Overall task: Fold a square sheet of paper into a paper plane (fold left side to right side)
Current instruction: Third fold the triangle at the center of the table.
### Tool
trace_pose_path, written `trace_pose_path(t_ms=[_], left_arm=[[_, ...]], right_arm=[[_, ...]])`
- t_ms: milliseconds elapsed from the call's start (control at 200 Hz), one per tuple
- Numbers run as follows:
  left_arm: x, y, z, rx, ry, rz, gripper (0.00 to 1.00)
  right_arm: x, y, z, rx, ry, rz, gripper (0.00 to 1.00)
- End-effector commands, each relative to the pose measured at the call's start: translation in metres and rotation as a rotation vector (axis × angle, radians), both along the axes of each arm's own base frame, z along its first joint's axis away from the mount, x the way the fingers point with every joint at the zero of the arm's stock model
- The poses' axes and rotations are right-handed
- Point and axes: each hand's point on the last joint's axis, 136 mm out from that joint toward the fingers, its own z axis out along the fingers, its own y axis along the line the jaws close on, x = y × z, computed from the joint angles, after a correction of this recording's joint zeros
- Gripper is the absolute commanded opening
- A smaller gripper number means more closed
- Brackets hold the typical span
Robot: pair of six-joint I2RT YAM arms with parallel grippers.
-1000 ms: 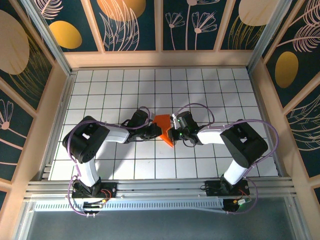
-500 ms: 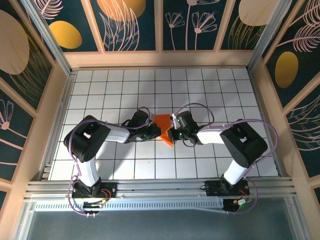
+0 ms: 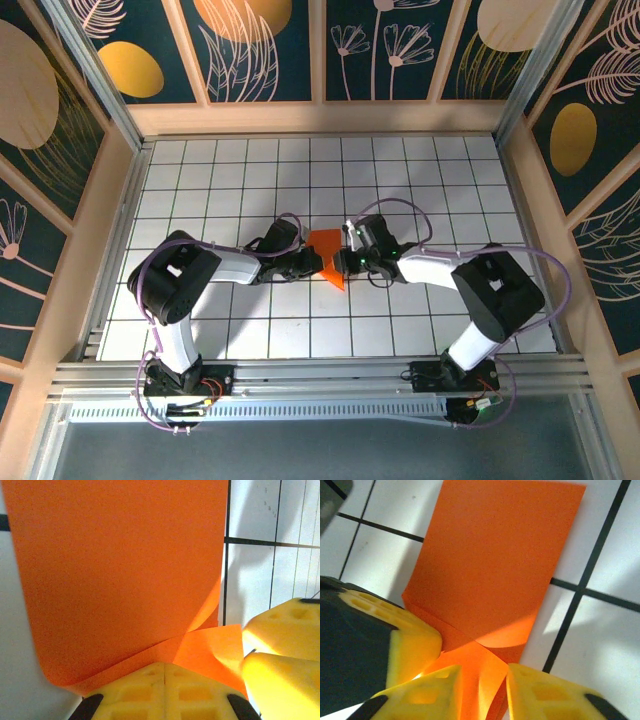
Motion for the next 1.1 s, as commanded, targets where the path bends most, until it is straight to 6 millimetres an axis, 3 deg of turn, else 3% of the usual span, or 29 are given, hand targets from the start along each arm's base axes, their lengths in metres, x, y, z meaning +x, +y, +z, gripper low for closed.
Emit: trace_pose_path(t_ms=[0,135,340,450,816,1096], left_arm=[[-0.008,0.021,-0.039,0.130,0.070,0.047,0.00],[-0.007,0.020,-0.037,0.128,0.064,0.048,0.00],[-0.006,0.020,-0.036,0.126,0.062,0.052,0.00],[-0.004,0.020,-0.035,0.125,0.059,0.053,0.00],[-0.005,0.020,-0.037,0.133,0.063,0.055,0.00],[-0.004,0.019,-0.036,0.133,0.064,0.053,0.00]], right_arm=[[0.002,-0.011,0.020,-0.007,-0.004,-0.026,0.35],[-0.012,-0.010,0.033,0.040,0.057,-0.009,0.36],[-0.046,0.015,0.038,0.207,0.236,0.089,0.08],[-0.054,0.024,0.031,0.229,0.284,0.105,0.00],[-0.060,0.022,-0.002,0.168,0.355,0.078,0.00],[-0.067,0.018,-0.015,0.156,0.404,0.056,0.00]])
